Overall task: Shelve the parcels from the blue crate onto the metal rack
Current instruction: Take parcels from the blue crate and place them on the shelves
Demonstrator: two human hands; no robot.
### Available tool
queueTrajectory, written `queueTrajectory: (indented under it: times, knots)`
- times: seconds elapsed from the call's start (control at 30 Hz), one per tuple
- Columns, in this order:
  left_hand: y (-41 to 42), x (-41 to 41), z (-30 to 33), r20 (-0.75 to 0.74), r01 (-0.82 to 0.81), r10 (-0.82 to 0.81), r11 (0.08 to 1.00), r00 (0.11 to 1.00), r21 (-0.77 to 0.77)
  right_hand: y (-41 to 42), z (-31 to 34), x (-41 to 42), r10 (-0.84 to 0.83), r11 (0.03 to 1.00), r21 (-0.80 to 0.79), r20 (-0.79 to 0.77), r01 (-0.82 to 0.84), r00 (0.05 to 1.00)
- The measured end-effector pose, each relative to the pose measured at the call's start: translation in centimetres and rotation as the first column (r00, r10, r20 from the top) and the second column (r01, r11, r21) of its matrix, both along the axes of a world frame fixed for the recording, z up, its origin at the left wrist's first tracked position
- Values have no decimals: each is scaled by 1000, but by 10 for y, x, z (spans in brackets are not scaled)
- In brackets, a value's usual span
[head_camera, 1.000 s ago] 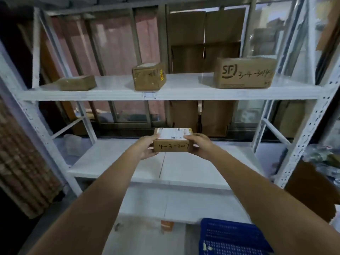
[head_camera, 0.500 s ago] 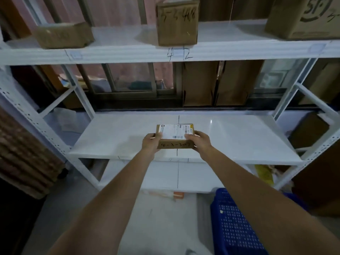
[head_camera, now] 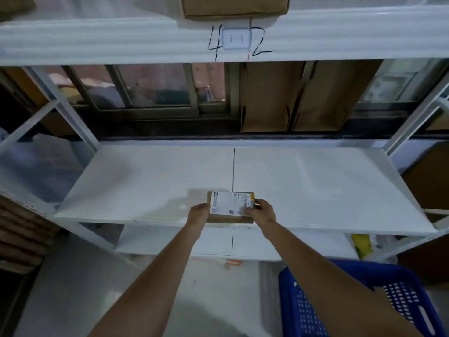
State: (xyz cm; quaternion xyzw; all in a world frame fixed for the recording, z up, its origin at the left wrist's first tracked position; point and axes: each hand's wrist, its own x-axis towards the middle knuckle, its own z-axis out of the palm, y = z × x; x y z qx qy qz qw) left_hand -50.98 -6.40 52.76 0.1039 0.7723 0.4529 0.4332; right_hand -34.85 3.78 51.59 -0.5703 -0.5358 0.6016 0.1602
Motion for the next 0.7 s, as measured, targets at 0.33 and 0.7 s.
queueTrajectory:
  times: [0.33,0.7]
  knots:
    - [37,-20,-60,109,110,-105,993,989,-40,27,-54,-27,39,999,-2,198,-39,979]
    - [39,-28,-77,105,144,-133,985,986,-96,28,-75,-24,37,999,-15,240,-34,970]
